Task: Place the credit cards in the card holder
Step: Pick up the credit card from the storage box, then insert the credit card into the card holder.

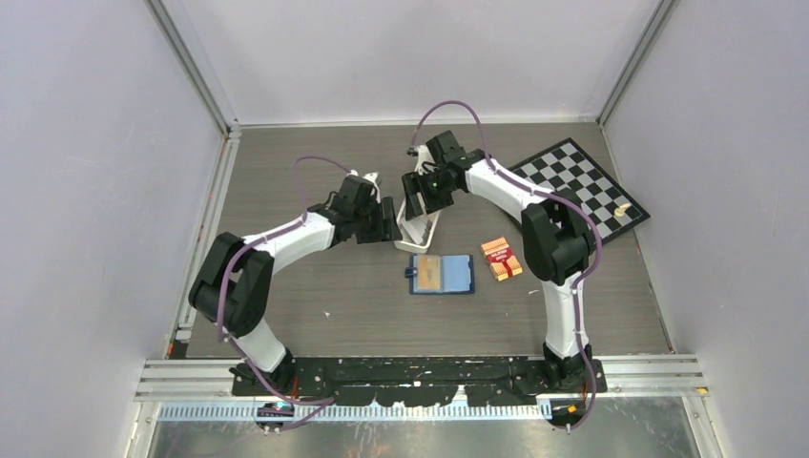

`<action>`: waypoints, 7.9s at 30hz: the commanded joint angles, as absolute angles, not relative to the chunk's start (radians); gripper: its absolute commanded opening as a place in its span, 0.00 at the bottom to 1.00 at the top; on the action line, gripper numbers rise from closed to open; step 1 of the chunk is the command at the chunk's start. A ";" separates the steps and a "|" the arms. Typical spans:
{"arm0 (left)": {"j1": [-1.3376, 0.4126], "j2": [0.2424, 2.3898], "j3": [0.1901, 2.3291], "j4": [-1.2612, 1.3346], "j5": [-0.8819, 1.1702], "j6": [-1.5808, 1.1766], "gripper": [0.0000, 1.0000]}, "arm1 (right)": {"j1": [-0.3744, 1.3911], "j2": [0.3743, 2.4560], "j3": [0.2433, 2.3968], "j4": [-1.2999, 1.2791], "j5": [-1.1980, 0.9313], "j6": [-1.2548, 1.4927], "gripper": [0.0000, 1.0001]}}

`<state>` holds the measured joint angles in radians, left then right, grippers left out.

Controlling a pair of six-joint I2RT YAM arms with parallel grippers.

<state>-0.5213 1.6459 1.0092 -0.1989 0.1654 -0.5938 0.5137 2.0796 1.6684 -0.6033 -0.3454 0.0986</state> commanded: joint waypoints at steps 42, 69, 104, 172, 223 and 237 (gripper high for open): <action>-0.518 1.716 1.142 -0.303 -0.029 -0.434 0.00 | 0.505 2.051 1.726 -0.621 -0.476 0.140 0.02; -0.455 1.779 1.268 -0.372 -0.098 -0.325 0.08 | 0.625 1.611 1.351 -0.143 -0.013 0.209 0.00; -0.709 1.310 0.890 -0.364 -0.030 -0.575 0.72 | 0.438 1.042 0.650 -0.265 -0.433 0.576 0.01; -0.807 1.721 0.968 -0.199 -0.048 -0.582 0.48 | 0.302 1.377 0.536 -0.056 -0.616 0.619 0.00; -0.807 1.692 0.935 -0.158 0.023 -0.608 0.33 | 0.438 1.527 0.577 0.169 -0.493 0.719 0.05; -0.808 1.670 0.910 -0.137 0.043 -0.624 0.29 | 0.455 1.474 0.615 0.052 -0.446 0.688 0.34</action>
<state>-0.8032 1.6955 0.9245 -0.1608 0.0219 -0.6167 0.4366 1.4742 0.5735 0.0570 -0.4633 0.7059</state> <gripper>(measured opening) 0.308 0.332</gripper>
